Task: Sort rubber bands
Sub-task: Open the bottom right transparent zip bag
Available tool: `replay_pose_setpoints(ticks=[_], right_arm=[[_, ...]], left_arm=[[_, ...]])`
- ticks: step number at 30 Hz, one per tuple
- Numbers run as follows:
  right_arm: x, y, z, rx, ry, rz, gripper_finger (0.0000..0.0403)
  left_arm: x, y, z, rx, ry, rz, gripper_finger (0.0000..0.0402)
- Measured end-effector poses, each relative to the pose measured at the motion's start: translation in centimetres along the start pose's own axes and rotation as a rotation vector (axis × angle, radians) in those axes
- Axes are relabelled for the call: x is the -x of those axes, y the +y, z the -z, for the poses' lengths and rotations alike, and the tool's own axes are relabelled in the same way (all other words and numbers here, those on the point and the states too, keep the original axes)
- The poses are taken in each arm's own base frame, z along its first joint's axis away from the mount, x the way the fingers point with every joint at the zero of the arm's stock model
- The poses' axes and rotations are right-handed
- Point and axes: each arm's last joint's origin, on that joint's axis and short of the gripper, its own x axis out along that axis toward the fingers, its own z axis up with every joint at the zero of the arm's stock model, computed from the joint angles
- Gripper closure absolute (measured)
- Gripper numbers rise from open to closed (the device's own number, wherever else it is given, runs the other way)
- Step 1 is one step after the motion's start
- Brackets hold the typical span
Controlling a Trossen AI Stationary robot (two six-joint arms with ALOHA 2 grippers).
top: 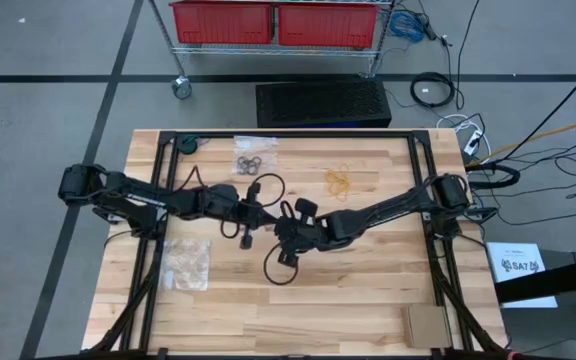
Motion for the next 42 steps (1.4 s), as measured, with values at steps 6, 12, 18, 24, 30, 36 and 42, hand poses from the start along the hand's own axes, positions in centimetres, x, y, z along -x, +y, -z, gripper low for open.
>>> replay_pose_setpoints(ticks=[6, 12, 18, 24, 30, 36, 42], right_arm=[[-0.5, -0.3, 0.4, -0.048, -0.020, 0.154, 0.0403], [0.4, -0.3, 0.3, 0.025, -0.040, 0.196, 0.0403], [0.4, 0.3, -0.1, 0.092, -0.068, 0.067, 0.0403], [-1.1, 0.1, 1.7, 0.064, -0.099, -0.004, 0.0403], [-1.7, -0.3, 2.8, -0.036, -0.126, 0.057, 0.0403], [-0.9, -0.5, 1.5, -0.133, -0.261, 0.047, 0.0403], [-1.5, -0.6, 2.5, -0.188, -0.327, 0.017, 0.0403]], left_arm=[[-0.2, -0.5, -0.8, 0.015, -0.026, 0.011, 0.0400], [-0.2, -0.8, -0.9, 0.011, -0.028, 0.010, 0.0400], [-0.2, -0.8, -1.2, 0.016, -0.039, 0.011, 0.0400], [-0.2, -0.8, -1.3, 0.034, -0.042, 0.002, 0.0400], [-0.2, -0.8, -1.3, 0.035, -0.039, -0.022, 0.0400], [-0.2, -0.8, -1.3, 0.035, -0.042, -0.026, 0.0400], [-0.3, -0.9, -1.3, 0.033, -0.040, -0.025, 0.0400]])
